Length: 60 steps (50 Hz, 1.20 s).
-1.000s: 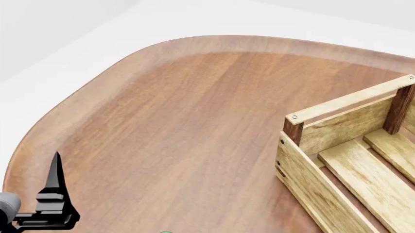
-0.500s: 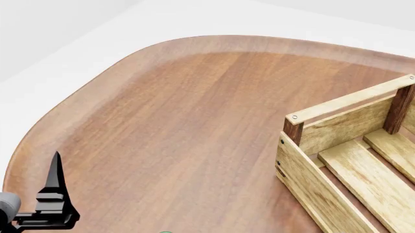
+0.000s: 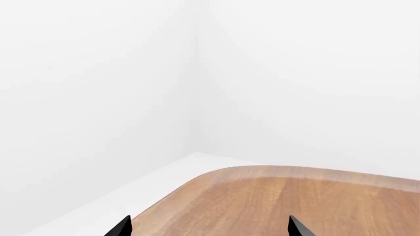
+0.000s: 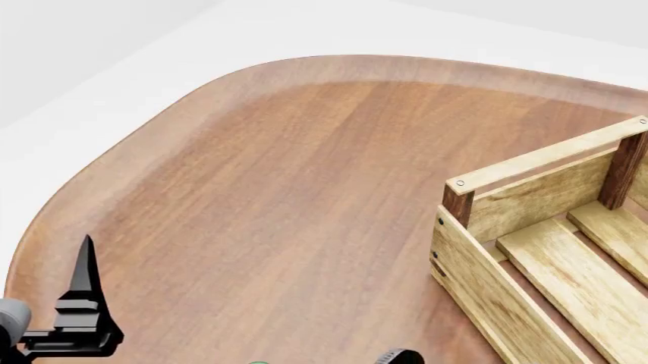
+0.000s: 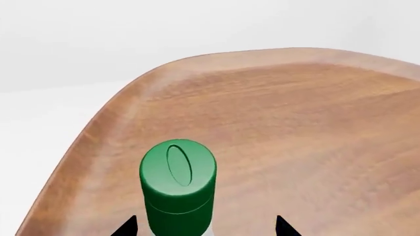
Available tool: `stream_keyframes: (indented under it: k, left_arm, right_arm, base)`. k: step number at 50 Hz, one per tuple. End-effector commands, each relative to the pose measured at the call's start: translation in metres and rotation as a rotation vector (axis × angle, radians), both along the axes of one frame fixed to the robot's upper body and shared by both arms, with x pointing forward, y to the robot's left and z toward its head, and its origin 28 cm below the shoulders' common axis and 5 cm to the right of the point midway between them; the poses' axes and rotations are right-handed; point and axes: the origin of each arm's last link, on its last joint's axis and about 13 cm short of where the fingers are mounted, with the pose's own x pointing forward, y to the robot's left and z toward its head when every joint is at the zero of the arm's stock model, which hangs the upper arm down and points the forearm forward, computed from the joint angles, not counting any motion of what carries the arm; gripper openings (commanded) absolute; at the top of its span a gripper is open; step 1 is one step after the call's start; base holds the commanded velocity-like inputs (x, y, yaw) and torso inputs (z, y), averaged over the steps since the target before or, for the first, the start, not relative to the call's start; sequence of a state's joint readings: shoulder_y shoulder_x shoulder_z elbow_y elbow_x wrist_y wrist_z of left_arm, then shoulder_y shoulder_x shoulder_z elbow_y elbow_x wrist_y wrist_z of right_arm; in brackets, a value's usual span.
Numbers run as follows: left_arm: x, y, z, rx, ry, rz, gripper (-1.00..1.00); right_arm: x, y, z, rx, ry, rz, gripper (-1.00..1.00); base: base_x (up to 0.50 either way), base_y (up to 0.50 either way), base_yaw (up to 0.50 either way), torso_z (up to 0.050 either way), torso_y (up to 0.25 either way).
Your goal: Pick up the salad dressing and put it in the tray.
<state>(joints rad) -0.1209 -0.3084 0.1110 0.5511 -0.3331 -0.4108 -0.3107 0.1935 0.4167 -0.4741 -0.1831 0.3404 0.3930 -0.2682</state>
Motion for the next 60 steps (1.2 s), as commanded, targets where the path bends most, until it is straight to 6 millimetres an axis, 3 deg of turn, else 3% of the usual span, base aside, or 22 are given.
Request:
stream_keyframes:
  k: [1,21,22,27,33,60]
  left_arm:
    - [0.000,0.001,0.000,-0.001,0.001,0.003,1.00]
    - [0.000,0.001,-0.001,-0.001,0.003,0.004,1.00]
    - [0.000,0.001,-0.001,-0.002,0.003,0.005,1.00]
    - [-0.001,0.001,-0.001,-0.002,0.002,0.006,1.00]
    - [-0.001,0.001,-0.001,-0.002,0.002,0.006,1.00]
    - [-0.001,0.001,0.000,-0.005,-0.002,0.009,1.00]
  right_arm:
    - [0.010,0.007,-0.005,-0.004,0.022,0.025,1.00]
    - [0.012,0.017,-0.017,0.001,0.049,0.070,1.00]
    - [0.012,0.017,-0.018,0.000,0.054,0.065,-1.00]
    - [0.011,0.016,-0.021,-0.001,0.046,0.040,-1.00]
    - [0.012,0.012,-0.009,0.014,-0.004,-0.031,-1.00]
    - [-0.005,-0.010,0.081,0.090,-0.312,-0.228,-1.00]
  base:
    - [0.00,0.00,0.00,0.000,0.000]
    - [0.00,0.00,0.00,0.000,0.000]
    - [0.00,0.00,0.00,0.000,0.000]
    - [0.00,0.00,0.00,0.000,0.000]
    - [0.00,0.00,0.00,0.000,0.000]
    - [0.00,0.00,0.00,0.000,0.000]
